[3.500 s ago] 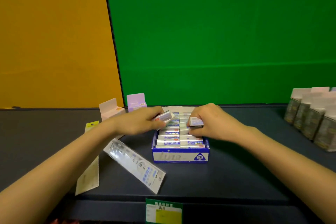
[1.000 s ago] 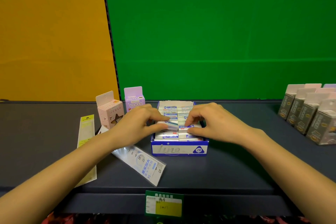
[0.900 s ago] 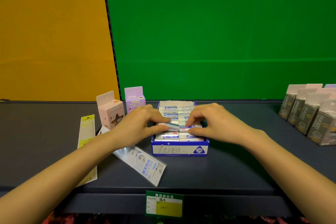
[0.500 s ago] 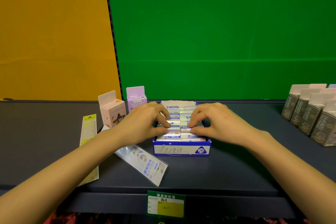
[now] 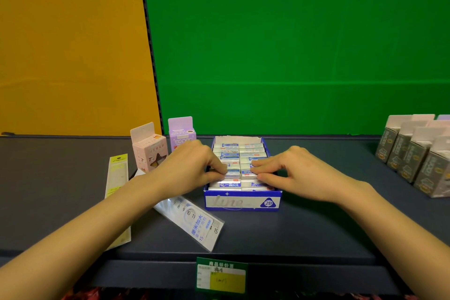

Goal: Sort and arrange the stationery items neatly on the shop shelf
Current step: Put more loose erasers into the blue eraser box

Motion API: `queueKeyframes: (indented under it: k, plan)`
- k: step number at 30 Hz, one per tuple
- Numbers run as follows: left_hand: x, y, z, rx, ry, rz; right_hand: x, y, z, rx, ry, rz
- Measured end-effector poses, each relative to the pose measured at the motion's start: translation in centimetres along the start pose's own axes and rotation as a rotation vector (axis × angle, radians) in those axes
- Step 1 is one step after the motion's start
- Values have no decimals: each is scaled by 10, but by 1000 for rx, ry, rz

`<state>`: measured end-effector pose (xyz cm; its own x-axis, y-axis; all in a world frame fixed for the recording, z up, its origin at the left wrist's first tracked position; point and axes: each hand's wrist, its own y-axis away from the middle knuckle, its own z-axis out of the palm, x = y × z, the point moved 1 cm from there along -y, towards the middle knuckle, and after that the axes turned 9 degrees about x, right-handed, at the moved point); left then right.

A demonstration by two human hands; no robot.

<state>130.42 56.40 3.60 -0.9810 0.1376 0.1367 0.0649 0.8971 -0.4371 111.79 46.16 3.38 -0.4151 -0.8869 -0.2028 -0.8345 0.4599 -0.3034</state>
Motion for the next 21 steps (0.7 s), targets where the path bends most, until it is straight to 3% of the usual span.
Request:
queueKeyframes:
  k: [7, 16, 19, 21]
  plan:
    - [-5, 1, 3, -9, 17, 2, -1, 2, 1, 17, 22, -25]
    - [-12, 6, 1, -173, 11, 35, -2, 4, 0, -47, 32, -14]
    - [-11, 13, -5, -81, 17, 54, -5, 1, -2, -42, 33, 4]
    - [-13, 23, -15, 108, 87, 17, -10, -3, -1, 18, 67, -18]
